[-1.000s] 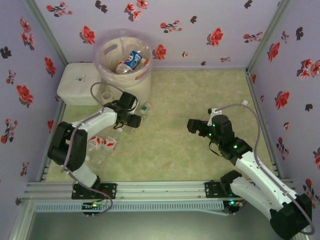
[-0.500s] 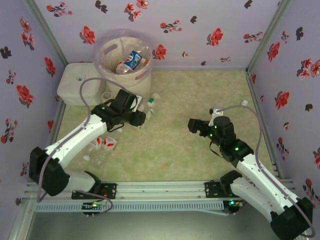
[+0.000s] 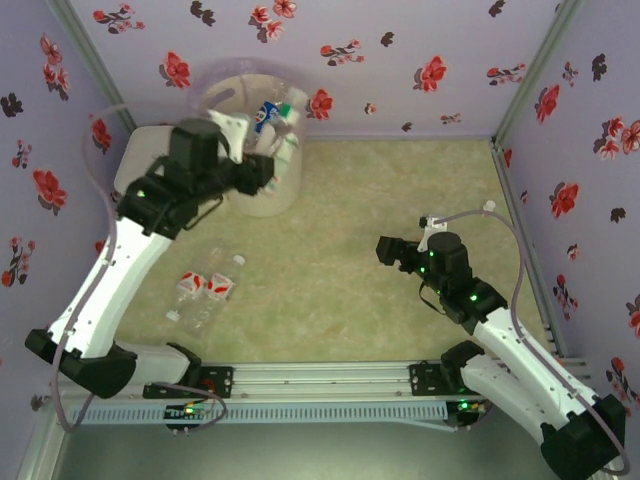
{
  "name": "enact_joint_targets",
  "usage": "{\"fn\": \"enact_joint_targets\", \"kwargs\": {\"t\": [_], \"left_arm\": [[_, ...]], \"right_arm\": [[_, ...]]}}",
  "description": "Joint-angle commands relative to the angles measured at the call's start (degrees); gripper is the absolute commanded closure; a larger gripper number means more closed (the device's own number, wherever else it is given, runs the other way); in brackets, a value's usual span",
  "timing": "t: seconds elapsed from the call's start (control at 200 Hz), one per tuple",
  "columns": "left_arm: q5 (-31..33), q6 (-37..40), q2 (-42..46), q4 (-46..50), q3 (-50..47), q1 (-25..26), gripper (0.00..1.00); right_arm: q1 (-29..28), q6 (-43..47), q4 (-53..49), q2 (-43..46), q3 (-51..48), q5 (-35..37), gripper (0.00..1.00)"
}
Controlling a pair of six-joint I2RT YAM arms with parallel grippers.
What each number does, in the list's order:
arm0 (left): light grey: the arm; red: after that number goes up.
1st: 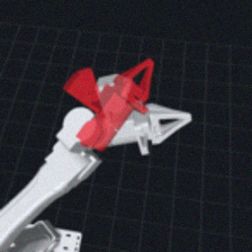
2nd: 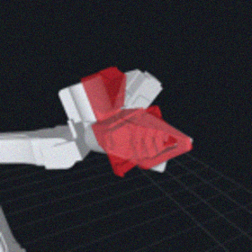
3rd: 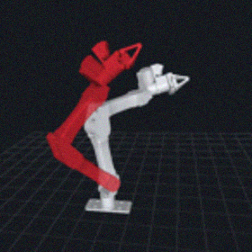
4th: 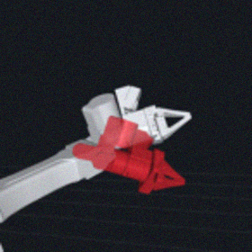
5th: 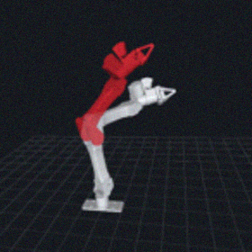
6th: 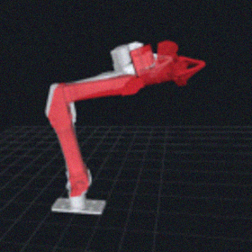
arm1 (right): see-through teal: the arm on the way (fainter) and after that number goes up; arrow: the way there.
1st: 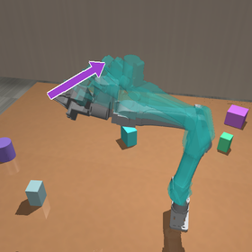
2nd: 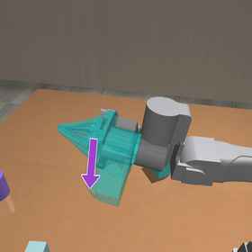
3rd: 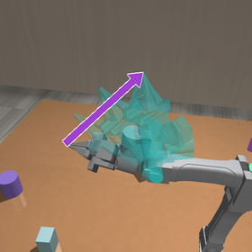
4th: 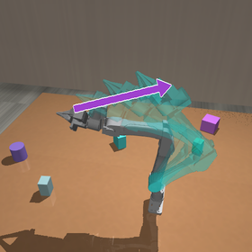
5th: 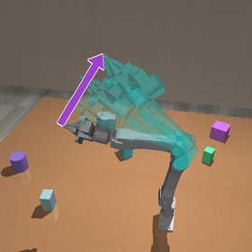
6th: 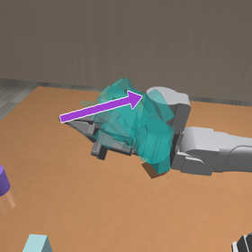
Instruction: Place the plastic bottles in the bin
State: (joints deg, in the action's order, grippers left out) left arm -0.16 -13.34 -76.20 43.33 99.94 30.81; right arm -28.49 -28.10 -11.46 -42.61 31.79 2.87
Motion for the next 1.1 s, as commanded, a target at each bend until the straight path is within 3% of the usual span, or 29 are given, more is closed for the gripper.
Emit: {"fn": "enact_joint_targets", "kwargs": {"t": [0.0, 0.135, 0.51, 0.66, 0.785, 0.88, 0.98, 1.095], "left_arm": [[0.2, 3.6, -3.8, 0.5, 8.2, -4.3, 0.71], [0.3, 6.0, -12.8, 1.2, 17.7, -10.0, 0.79], [5.5, 11.1, -36.2, 6.9, 39.3, -15.6, 0.85], [9.1, 15.2, -39.8, 10.1, 40.8, -16.8, 0.84], [7.6, 17.7, -41.8, 14.2, 41.0, -17.2, 0.81], [6.3, 18.3, -43.1, 17.5, 41.4, -17.3, 0.68], [5.1, 18.3, -42.7, 18.0, 41.2, -17.2, 0.44], [3.9, 18.1, -41.5, 17.8, 42.2, -17.2, 0.23]], "right_arm": [[0.3, 0.3, -0.2, 2.1, -0.5, 1.4, 0.05], [0.3, 0.6, -1.2, 2.9, -0.2, 1.4, 0.05], [0.2, -0.5, -4.8, 6.4, -1.0, 0.9, 0.05], [0.2, -0.8, -4.7, 6.8, -1.6, 1.1, 0.05], [0.2, -0.8, -3.7, 6.2, -1.9, 0.9, 0.05], [0.2, -0.9, -2.7, 5.0, -1.8, 0.4, 0.05], [0.2, -1.1, -1.6, 3.6, -1.6, -0.3, 0.04], [0.2, -1.2, -1.0, 2.6, -1.4, -0.8, 0.05]]}}
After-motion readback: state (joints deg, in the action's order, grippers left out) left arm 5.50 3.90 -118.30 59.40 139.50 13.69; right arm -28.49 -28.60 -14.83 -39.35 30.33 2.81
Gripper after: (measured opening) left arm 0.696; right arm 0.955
